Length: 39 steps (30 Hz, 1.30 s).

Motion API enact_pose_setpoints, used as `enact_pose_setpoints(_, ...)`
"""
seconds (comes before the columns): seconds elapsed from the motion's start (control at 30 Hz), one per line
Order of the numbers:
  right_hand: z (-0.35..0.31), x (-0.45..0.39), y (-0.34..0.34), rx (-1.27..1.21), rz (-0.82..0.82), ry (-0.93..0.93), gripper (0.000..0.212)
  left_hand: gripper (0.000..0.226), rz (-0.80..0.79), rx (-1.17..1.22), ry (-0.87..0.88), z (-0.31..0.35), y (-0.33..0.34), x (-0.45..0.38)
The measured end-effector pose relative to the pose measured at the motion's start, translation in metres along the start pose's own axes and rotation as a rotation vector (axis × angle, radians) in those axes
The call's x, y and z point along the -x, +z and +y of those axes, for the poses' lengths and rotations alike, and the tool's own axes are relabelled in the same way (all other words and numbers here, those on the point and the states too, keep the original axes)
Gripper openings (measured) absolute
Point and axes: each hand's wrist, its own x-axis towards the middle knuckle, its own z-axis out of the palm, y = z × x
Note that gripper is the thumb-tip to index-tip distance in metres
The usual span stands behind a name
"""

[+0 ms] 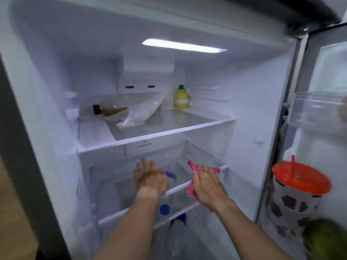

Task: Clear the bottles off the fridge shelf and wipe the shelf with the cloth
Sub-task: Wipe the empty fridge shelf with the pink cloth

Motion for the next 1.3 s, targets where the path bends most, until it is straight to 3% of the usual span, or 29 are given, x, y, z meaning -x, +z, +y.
enact_pose_setpoints(0.17,0.033,-0.053,0.009,0.036,-0.092,0.103,0.048,0.049,0.0,-0.008,-0.065,-0.003,0.015,-0.055)
enact_pose_setpoints(0.3,0.048,-0.085,0.017,0.177,-0.05,0.137,0.047,0.053,-0.049,-0.073,-0.109,-0.019,0.025,-0.087)
enact_pose_setpoints(0.47,0.053,-0.128,0.011,-0.121,-0.149,0.222,0.051,0.061,-0.027,-0.117,-0.129,-0.031,0.031,-0.11)
enact_pose_setpoints(0.6,0.048,-0.157,0.022,-0.213,-0.175,0.166,0.053,0.066,-0.054,-0.119,-0.137,-0.032,0.041,-0.117)
enact_pose_setpoints(0.97,0.036,-0.229,0.084,0.115,-0.212,0.083,0.058,0.068,-0.082,-0.132,-0.135,-0.034,0.045,-0.122)
enact_pose_setpoints(1.1,0.03,-0.231,0.092,0.229,-0.294,0.082,0.069,0.068,-0.107,-0.136,-0.133,-0.033,0.045,-0.121)
enact_pose_setpoints(1.3,0.007,-0.22,0.101,0.239,-0.367,-0.094,0.07,0.068,-0.117,-0.132,-0.137,-0.032,0.043,-0.12)
